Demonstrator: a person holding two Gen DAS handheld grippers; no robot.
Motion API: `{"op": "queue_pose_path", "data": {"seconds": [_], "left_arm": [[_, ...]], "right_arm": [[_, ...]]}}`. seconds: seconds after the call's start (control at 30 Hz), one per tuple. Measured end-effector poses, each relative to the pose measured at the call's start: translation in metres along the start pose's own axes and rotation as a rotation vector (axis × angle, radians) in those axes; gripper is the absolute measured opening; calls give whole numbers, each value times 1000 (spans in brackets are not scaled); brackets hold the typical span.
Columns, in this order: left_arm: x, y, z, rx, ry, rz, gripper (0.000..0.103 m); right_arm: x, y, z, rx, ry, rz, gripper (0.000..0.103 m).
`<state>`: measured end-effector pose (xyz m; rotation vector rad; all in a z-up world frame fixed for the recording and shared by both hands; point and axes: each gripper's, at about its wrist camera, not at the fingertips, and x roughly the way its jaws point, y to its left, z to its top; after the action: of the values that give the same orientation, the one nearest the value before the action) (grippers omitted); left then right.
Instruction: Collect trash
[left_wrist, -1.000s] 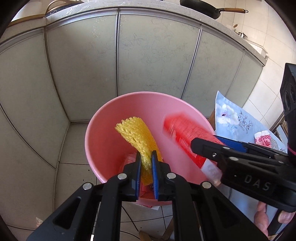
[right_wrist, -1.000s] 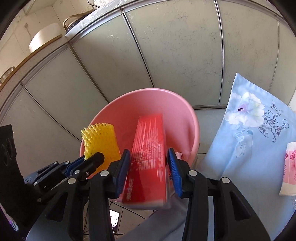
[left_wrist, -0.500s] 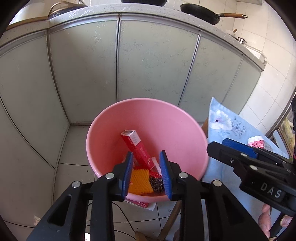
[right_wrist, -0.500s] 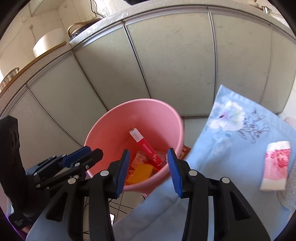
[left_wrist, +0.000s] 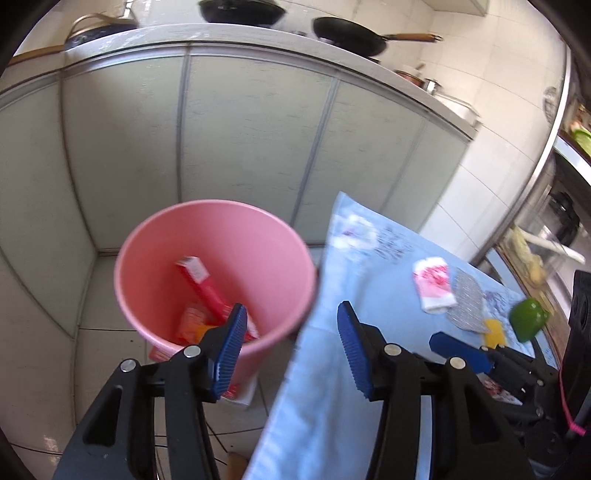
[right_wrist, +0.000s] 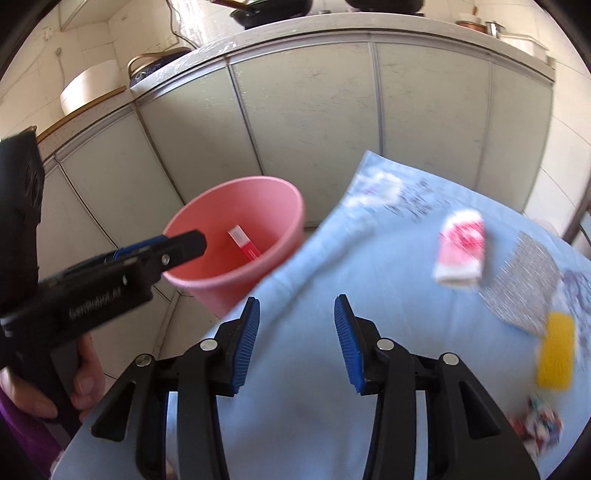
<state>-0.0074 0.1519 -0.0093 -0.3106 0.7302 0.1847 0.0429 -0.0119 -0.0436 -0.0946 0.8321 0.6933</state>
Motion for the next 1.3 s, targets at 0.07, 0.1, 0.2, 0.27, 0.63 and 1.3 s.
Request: {"op": "queue_pose_path", "data": {"seconds": [0.07,0.1,0.2,0.27,0.63,1.3], "left_arm": [[-1,-13,-5,34,7,-17,50],[0,-23,-8,62,12,-23,50],[0,-42,-16,97,16,-62,50],[0,-52,-21,106,22,-79,50],[22,-94,-42,125,125,-160,50],[99,-159,6,208,145,-161,50]], "right_arm": [[-14,-9,-12,8,-9,-25,43],[-22,-15,-17,16,-19,-37,43],[-40,-27,-30,41,-37,-74,43],[-54,-39,-42,66,-59,-123,43],[-101,-98,-76,215,-143,-170,43],[-85,-214,-53,419,-97,-291,43]]}}
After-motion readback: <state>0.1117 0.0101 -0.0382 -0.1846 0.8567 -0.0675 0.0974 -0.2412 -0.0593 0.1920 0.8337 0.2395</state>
